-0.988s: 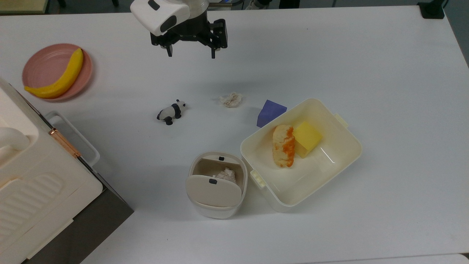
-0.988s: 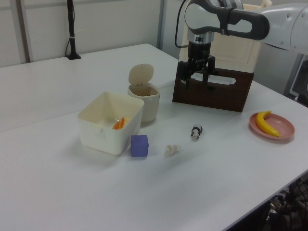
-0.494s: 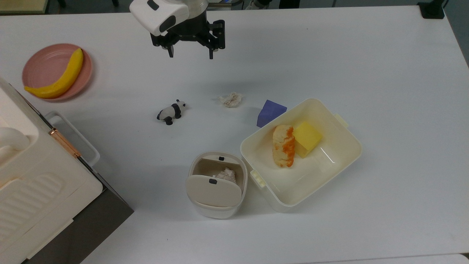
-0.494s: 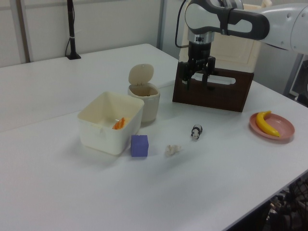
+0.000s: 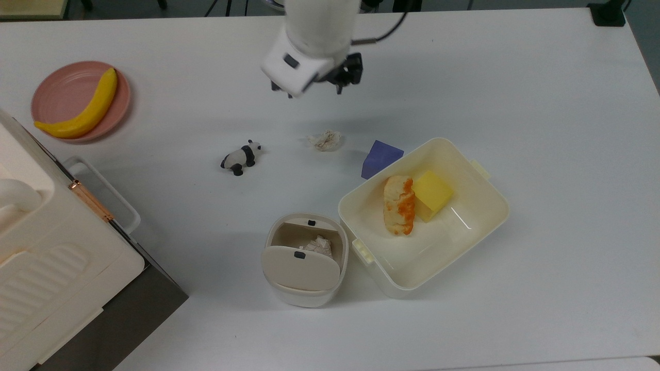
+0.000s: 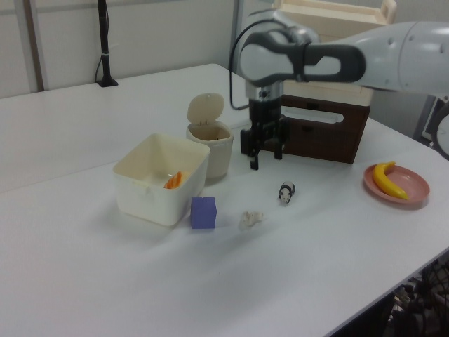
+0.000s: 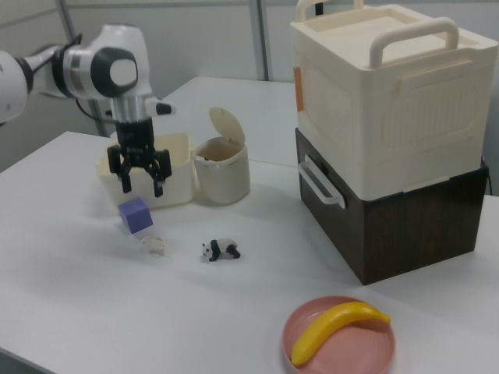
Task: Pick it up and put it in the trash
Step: 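Move the gripper down to the white paper scrap and close on it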
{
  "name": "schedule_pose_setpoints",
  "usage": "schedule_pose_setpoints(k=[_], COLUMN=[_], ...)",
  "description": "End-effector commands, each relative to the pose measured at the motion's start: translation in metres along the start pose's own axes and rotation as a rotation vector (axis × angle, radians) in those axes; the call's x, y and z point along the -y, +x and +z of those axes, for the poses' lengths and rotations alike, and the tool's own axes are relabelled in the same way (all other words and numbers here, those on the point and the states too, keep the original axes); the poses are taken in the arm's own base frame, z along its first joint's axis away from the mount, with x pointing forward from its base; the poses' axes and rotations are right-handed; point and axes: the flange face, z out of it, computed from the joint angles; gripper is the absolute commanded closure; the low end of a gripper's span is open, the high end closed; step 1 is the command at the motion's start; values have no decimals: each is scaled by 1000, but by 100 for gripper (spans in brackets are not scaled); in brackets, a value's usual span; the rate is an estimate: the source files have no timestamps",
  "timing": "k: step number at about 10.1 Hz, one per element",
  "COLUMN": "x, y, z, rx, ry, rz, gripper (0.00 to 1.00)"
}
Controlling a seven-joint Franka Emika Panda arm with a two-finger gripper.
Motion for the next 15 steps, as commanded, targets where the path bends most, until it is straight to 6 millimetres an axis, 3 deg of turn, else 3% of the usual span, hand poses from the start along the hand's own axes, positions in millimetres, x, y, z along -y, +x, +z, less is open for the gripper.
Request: schedule_pose_setpoints(k=[1,4,6,8,10,12,13,15], x=[5,34,52,56,55,50,49,32], y=[22,27,35,41,42,40,38,41], z=[42,102,134,152,158,153,136,59], rx=[-27,-93,-63,-53,-42,-36,-63,-206], ry=[-28,-43,-82,-106,-124,-123,-119,-96], rz=[-25,-75,-110,-128,-149,-179,-175,-122], gripper=[10,10,17,32,63,100,100,100])
